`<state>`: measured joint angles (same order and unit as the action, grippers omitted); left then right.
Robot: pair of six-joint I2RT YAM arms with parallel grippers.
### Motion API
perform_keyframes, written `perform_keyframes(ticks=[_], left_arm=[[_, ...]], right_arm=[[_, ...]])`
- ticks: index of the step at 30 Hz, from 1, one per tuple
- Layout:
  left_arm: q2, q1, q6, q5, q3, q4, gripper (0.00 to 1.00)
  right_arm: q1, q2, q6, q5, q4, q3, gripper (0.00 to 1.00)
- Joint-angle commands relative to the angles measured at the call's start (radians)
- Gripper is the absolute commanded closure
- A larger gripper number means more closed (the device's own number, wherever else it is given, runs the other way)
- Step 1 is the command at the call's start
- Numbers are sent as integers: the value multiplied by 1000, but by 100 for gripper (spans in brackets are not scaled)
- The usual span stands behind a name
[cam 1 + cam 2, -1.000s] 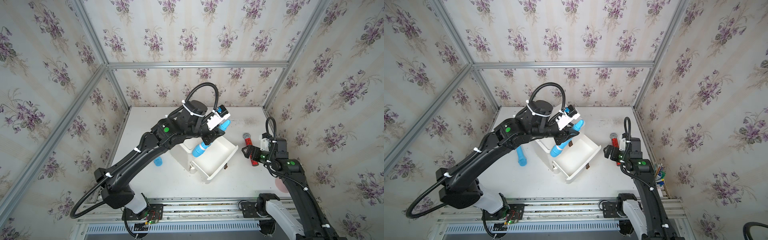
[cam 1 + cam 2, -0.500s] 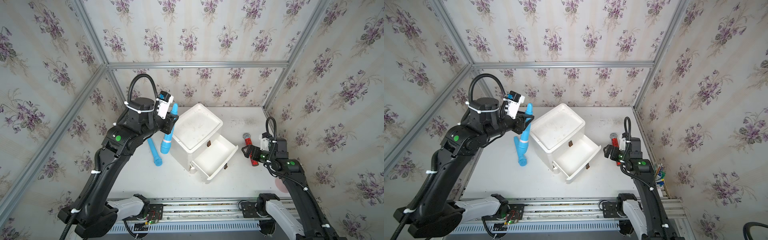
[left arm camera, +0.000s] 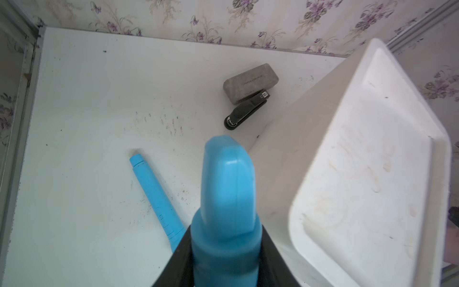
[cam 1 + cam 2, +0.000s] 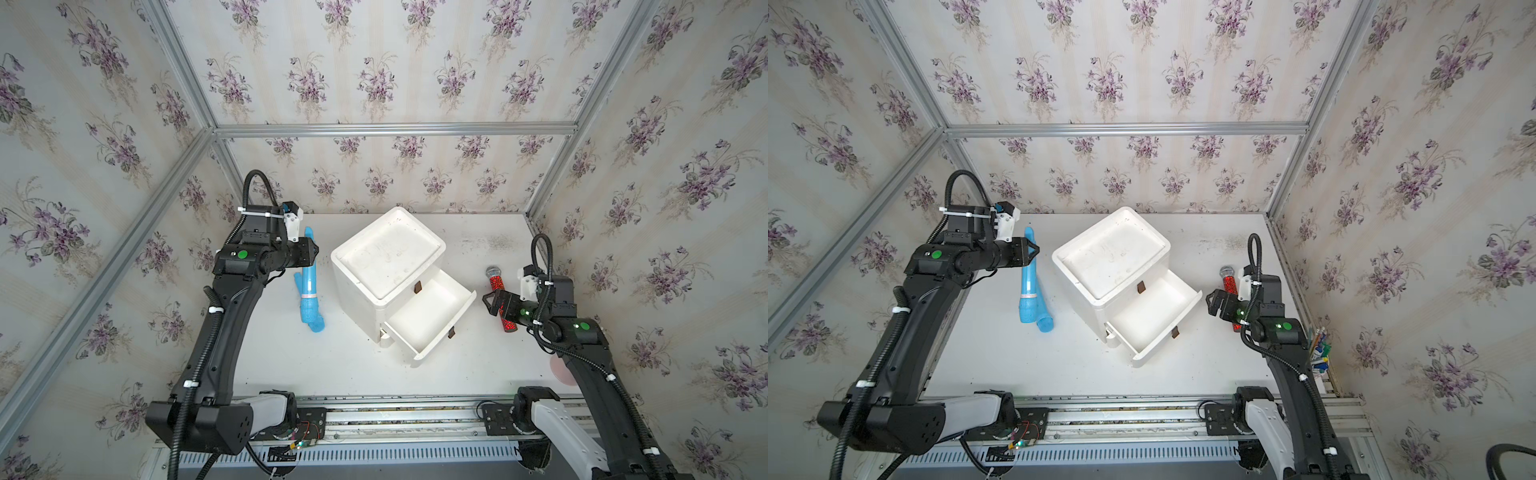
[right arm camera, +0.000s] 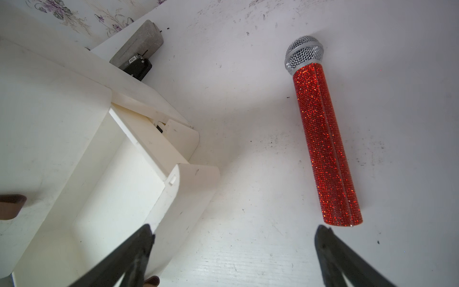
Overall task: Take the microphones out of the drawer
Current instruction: Place the microphone at the center of the board.
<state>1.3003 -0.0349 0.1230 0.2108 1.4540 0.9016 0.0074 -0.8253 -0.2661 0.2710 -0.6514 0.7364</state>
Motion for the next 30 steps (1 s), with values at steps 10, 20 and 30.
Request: perform_keyframes(ticks=[10, 20, 30], left_arm=[[183, 180, 39, -23, -106, -112, 85], [372, 260, 103, -46, -166, -190, 86], [444, 277, 122, -94, -202, -217, 86]], right_arm=[[9, 8, -3, 14, 17, -2, 0], [24, 30, -1, 20, 22, -5, 0], [40, 25, 1, 22, 18, -2, 0]])
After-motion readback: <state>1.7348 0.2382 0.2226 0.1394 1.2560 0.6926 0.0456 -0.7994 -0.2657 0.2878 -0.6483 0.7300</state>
